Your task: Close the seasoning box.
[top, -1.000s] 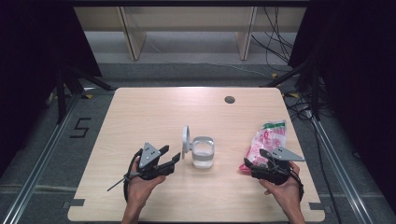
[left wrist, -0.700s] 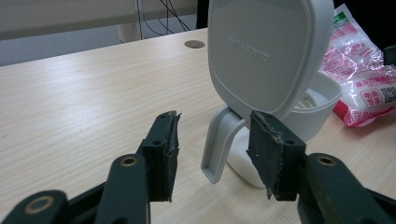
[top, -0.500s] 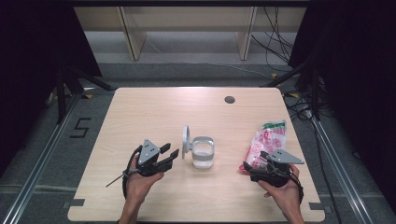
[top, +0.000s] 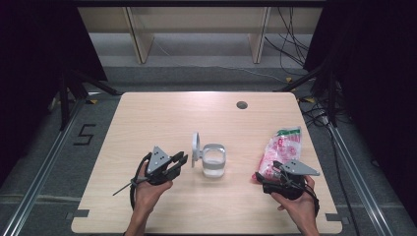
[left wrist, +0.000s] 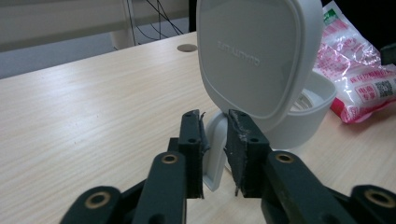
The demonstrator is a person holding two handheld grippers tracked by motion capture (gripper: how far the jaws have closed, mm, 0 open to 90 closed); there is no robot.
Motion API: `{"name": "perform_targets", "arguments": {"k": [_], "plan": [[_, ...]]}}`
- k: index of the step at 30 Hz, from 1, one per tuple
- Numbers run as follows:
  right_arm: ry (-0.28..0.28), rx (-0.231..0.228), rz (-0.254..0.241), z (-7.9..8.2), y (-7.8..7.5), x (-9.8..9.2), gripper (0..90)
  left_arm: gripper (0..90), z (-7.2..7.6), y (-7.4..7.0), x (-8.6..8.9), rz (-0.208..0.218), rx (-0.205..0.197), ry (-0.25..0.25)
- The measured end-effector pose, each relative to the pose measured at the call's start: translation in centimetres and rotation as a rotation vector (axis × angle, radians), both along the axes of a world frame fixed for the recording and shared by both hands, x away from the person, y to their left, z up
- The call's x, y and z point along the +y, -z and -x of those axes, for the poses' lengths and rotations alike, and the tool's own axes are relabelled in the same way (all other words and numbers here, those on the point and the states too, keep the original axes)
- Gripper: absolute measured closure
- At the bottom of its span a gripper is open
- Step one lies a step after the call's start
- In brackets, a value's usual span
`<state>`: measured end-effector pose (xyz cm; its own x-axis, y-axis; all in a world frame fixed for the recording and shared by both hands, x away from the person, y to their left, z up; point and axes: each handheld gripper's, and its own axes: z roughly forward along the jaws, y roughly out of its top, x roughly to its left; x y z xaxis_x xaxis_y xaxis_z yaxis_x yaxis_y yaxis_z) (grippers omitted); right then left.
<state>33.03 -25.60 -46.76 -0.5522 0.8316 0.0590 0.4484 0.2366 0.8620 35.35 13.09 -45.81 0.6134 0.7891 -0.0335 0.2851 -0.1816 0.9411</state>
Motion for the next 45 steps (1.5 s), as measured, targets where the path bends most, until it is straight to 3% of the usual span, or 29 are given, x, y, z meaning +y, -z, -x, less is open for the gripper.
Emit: {"name": "perform_targets", "arguments": {"k": [5, 7, 9, 15, 19, 21, 26, 32, 33, 45], "plan": [[0.004, -0.001, -0.004, 0.4, -0.1, 0.1, 22.1, 83.1, -0.3, -0.1, -0.3, -0.006, -0.003, -0.002], [0.003, -0.005, -0.003, 0.4, -0.1, 0.1, 22.3, 85.2, -0.5, -0.3, -0.3, -0.031, -0.023, 0.016], [0.011, 0.002, -0.016, 0.6, -0.1, 0.3, 22.5, 86.1, -0.3, -0.5, -0.5, -0.021, -0.017, 0.014], [-0.009, -0.005, -0.003, 0.7, 0.1, 0.4, 23.0, 86.4, -0.3, -0.9, -0.9, -0.016, -0.024, 0.026], [0.005, 0.029, -0.007, 1.1, 0.0, 0.6, 23.0, 87.2, -0.3, -1.1, -1.0, -0.020, -0.035, 0.037], [-0.014, -0.002, 0.002, 0.8, 0.1, 0.5, 23.0, 87.6, -0.2, -1.2, -1.1, -0.018, -0.034, 0.036], [-0.018, -0.002, 0.004, 0.9, 0.2, 0.5, 23.0, 88.1, -0.3, -1.5, -1.3, -0.015, -0.044, 0.055], [-0.018, 0.008, 0.005, 1.1, 0.1, 0.5, 23.1, 88.3, -0.4, -1.7, -1.5, 0.001, -0.045, 0.070], [0.001, 0.036, -0.010, 1.4, 0.1, 0.7, 23.0, 88.5, -0.4, -1.7, -1.5, 0.002, -0.041, 0.066], [-0.018, 0.014, -0.007, 1.4, 0.2, 0.7, 23.2, 89.0, -0.3, -2.3, -1.9, -0.004, -0.048, 0.077]]}}
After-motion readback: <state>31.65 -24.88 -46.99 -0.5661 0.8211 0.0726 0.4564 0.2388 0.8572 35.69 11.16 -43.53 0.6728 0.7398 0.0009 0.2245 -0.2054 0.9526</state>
